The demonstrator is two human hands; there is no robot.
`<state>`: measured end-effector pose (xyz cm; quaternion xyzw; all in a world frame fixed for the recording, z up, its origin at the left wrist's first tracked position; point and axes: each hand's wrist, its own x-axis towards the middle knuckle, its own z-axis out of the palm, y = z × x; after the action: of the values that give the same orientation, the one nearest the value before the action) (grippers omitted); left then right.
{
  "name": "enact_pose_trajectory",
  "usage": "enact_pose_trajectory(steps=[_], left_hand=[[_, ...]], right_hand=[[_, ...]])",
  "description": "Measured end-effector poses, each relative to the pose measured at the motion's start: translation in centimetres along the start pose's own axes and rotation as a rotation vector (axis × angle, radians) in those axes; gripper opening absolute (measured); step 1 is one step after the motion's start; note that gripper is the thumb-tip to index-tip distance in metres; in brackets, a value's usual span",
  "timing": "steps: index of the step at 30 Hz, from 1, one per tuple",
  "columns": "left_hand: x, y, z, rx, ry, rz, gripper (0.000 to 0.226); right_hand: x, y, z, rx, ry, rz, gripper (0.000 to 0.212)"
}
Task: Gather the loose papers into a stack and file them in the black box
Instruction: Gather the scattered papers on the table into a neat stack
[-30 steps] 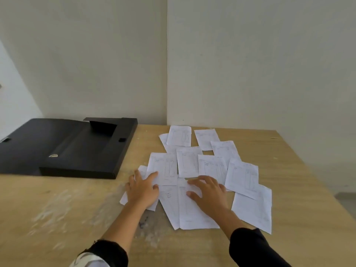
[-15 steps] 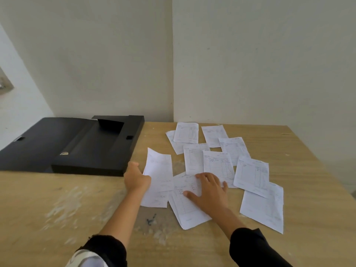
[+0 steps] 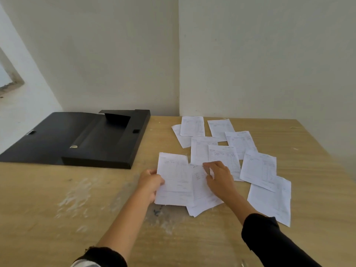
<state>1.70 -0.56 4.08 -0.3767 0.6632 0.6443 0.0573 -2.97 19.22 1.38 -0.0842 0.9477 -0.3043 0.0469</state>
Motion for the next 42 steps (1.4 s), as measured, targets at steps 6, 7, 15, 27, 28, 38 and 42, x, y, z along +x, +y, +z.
enact_pose_trajectory(steps=[6, 7, 15, 27, 28, 38, 42], left_hand=[[-0.1, -0.8, 1.7, 0.024, 0.070, 0.079, 0.023], [-0.2, -1.0, 1.9, 0.111, 0.097, 0.116, 0.019], [-2.3, -1.2, 5.8, 0.687, 0.207, 0.259, 0.051], [-1.5, 0.5, 5.4, 0.165, 0.180, 0.159, 0.016], [-1.1, 0.7, 5.0, 0.173, 0.195, 0.187, 0.017], [1.6, 2.9, 3.7, 0.109, 0.311, 0.229, 0.025], [2.2, 3.9, 3.1, -0.011, 0.274, 0.269, 0.014]], right_hand=[[-0.5, 0.9, 0.3, -0.010, -0.050, -0.068, 0.038], [-0.4, 0.9, 0.2, 0.041, -0.027, -0.064, 0.036], [-0.9, 0.3, 0.4, 0.061, -0.011, -0.107, 0.039], [-0.1, 2.8, -1.6, 0.317, 0.174, 0.025, 0.034], [0.2, 3.1, -1.9, 0.219, 0.216, -0.001, 0.032], [0.9, 3.4, -0.7, -0.098, 0.058, 0.030, 0.044], [1.7, 3.7, -1.2, -0.045, 0.071, 0.001, 0.038]])
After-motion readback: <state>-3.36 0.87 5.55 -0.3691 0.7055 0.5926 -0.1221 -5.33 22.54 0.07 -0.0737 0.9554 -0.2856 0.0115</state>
